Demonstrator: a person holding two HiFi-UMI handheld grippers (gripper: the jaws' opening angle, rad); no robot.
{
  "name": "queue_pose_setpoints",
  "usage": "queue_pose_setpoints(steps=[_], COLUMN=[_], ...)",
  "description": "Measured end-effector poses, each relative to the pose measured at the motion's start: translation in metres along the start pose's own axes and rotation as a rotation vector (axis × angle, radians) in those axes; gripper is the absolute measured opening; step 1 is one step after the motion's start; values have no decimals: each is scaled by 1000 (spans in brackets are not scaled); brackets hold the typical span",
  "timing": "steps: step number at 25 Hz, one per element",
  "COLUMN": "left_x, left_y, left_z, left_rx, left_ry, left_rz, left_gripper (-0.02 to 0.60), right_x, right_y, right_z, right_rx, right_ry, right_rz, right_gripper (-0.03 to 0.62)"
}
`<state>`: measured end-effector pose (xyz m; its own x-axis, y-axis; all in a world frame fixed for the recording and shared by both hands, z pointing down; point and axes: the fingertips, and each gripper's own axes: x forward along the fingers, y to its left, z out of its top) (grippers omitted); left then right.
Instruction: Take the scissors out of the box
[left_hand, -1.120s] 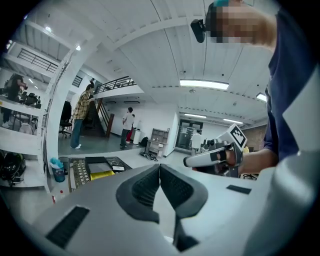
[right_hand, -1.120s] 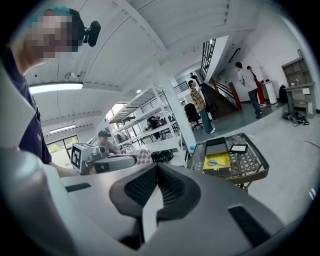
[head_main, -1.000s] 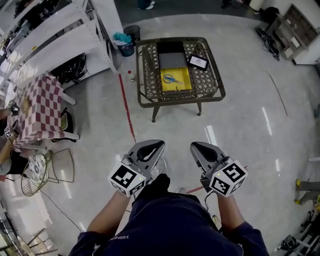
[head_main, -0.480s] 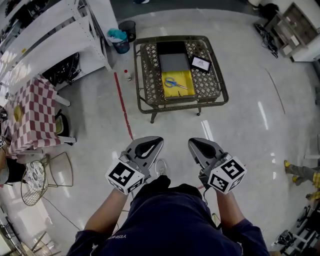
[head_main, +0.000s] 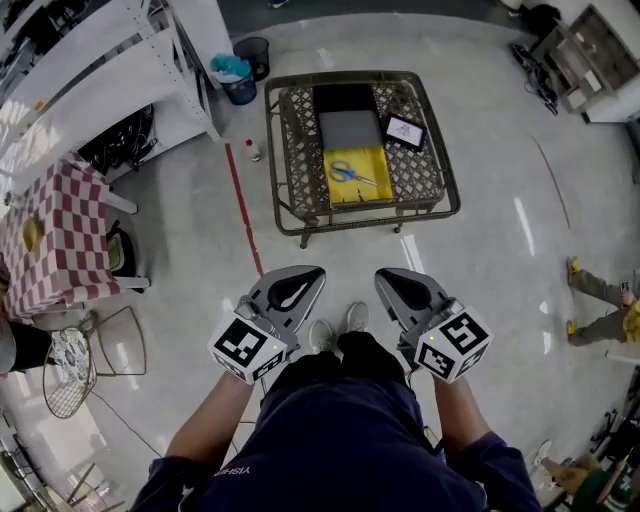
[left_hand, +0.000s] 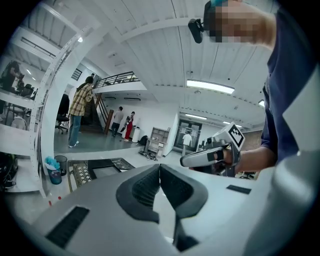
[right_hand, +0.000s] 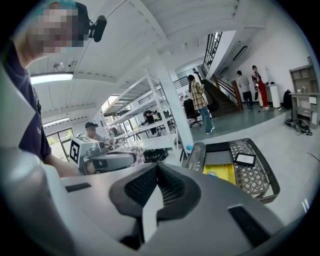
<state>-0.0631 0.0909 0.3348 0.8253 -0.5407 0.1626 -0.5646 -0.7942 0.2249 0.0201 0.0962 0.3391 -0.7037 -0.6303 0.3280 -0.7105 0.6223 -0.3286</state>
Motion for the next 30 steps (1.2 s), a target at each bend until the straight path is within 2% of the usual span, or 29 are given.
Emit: queue_pose_setpoints(steps=[12, 22, 30], left_x=[58, 127, 177], left_y=[44, 95, 136], left_z=[5, 12, 8], left_rx=[-17, -45, -92], left_ry=[34, 69, 108], left_rz=[31, 80, 146], left_gripper=[25, 25, 25], right_x=[40, 78, 110], right_y=[-57, -131, -192], right_z=[14, 32, 31], right_rx=[-41, -63, -54], right_ry=[32, 87, 163], right_rz=[37, 77, 126], right_gripper=[18, 18, 18])
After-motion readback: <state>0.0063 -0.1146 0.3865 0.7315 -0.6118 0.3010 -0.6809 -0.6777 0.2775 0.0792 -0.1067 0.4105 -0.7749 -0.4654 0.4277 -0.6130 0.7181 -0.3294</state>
